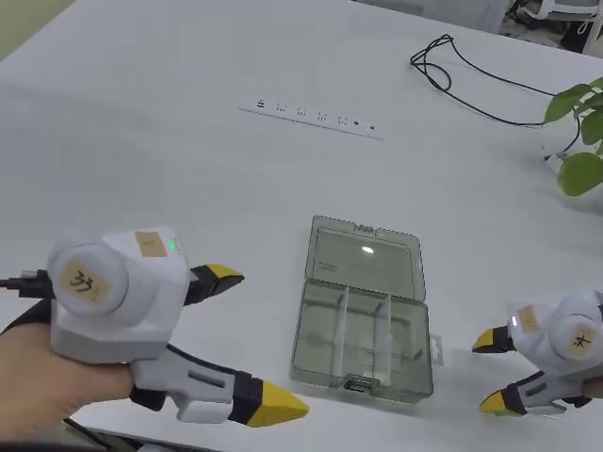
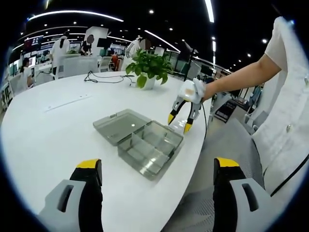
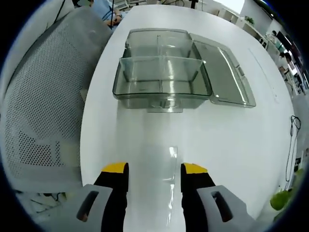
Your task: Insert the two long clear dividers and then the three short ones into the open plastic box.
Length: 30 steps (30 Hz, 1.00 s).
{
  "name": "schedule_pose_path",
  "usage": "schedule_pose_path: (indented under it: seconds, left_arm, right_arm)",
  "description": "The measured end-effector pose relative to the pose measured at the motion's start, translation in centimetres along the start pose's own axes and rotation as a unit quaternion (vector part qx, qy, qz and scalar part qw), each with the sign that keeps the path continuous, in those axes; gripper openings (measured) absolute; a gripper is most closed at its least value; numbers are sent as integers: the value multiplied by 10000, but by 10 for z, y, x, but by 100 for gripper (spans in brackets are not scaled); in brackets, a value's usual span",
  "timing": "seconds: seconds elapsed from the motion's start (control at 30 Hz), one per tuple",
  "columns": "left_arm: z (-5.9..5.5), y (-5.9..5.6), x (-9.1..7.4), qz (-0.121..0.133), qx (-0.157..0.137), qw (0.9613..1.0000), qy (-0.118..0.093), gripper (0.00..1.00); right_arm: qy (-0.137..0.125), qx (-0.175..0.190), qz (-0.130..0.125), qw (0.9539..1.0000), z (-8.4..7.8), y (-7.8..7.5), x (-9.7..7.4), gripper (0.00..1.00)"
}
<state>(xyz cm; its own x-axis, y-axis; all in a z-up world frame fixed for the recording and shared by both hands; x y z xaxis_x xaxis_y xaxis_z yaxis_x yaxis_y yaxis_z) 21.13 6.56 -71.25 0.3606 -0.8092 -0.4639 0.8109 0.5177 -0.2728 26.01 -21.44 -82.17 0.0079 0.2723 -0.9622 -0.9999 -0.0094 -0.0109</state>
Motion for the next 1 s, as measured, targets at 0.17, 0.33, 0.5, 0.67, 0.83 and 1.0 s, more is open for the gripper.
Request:
schedule_pose_path:
  seconds: [0.17, 0.33, 0.5, 0.67, 0.83, 1.0]
  left_arm:
    - [-1, 1, 0, 0, -22, 10000, 7, 98]
    - [0, 1, 0, 2, -30, 10000, -5, 98]
    - [1, 1, 0, -2, -27, 10000, -20, 98]
    - [0, 1, -1, 2, -19, 10000, -18, 98]
    - [0, 0, -2, 14, -12, 10000, -15, 98]
    - [0, -1, -3, 15, -12, 10000, -23, 97]
  right_arm:
    - [82, -179, -117, 9997, -3, 1, 6, 41]
    - [98, -9, -72, 9999, -4, 1, 5, 40]
    - [119, -22, -81, 9999, -4, 1, 5, 38]
    - [144, -52, -77, 9999, -3, 0, 5, 33]
    - [141, -49, -85, 9999, -3, 0, 5, 33]
    - [152, -28, -72, 9999, -3, -1, 5, 33]
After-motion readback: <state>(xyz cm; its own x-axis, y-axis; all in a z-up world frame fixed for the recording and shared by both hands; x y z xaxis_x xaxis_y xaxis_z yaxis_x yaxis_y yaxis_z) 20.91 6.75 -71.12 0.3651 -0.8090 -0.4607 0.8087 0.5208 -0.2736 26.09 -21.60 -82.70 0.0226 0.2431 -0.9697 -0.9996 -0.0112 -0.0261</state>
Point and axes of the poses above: the centre of the closed fingertips' face, and the gripper's own axes: x roughly forward along the fingers, y roughly to its left, z roughly out of its top, the point moved 3 cm from there along -x, roughly backward along the fingers, and after that the axes turned 1 degree about -z, right-handed, at the moved point
